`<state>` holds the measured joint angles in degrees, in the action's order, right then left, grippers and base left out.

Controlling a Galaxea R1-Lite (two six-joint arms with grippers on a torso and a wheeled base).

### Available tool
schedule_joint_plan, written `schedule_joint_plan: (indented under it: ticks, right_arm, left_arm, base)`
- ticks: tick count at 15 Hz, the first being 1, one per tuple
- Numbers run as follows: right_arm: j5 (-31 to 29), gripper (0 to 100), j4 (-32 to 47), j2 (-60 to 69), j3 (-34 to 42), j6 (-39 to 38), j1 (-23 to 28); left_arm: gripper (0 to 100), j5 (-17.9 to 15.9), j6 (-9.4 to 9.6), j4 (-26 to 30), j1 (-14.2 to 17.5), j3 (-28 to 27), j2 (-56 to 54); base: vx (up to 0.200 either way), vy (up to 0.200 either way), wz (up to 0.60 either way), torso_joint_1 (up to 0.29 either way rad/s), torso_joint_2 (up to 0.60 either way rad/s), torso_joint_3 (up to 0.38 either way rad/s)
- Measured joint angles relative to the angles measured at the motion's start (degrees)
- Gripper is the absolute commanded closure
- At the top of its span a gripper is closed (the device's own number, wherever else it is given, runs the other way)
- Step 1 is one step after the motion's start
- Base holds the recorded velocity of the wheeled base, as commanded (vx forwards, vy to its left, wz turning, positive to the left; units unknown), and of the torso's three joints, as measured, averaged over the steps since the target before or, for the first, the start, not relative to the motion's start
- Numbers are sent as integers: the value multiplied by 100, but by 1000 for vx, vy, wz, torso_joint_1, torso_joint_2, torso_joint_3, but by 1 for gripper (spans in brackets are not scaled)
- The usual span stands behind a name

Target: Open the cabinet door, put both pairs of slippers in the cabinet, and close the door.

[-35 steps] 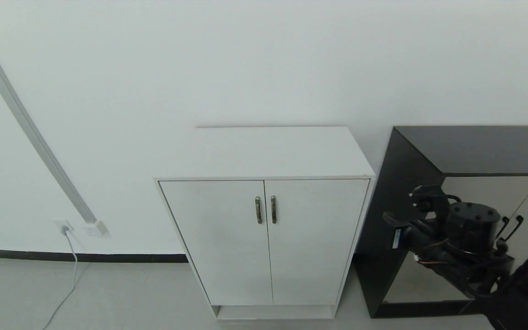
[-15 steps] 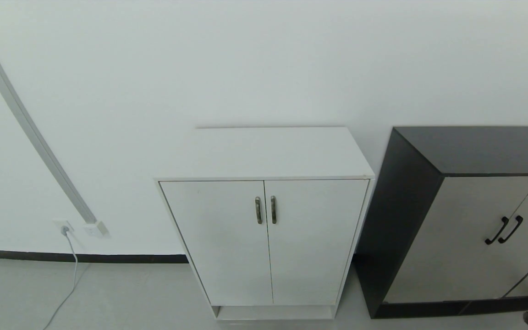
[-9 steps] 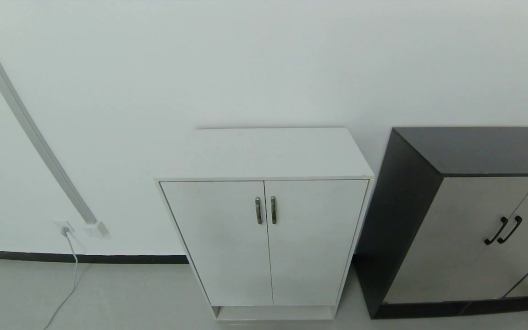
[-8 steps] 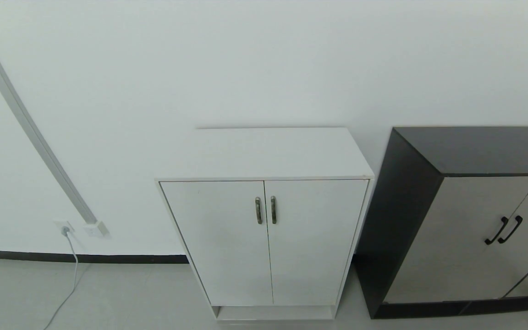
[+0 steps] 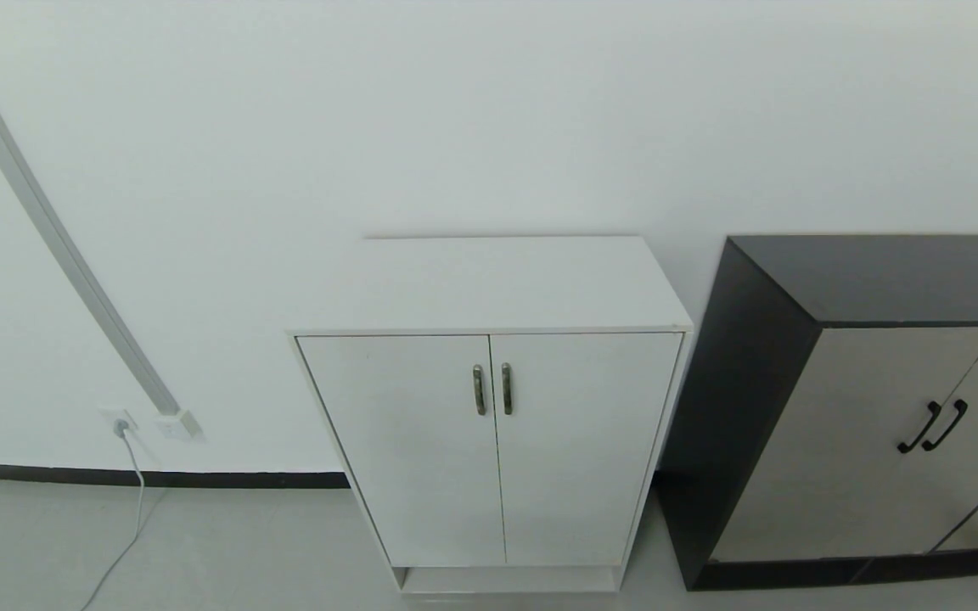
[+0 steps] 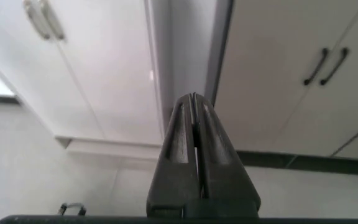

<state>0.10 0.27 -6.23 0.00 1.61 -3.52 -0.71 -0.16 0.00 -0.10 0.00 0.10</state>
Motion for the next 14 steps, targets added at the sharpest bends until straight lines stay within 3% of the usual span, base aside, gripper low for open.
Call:
schedule_joint_plan:
  ticks: [4, 14]
  right_arm:
    - [-2, 100, -11, 494, 0, -151, 279]
    - [-2, 100, -16, 644, 0, -161, 317]
  left_arm:
    - [100, 0, 0, 0, 0, 0, 0]
    - [100, 0, 9, 0, 0, 0, 0]
  base:
    - [0, 0, 0, 0, 0, 0]
    - [0, 0, 0, 0, 0, 0]
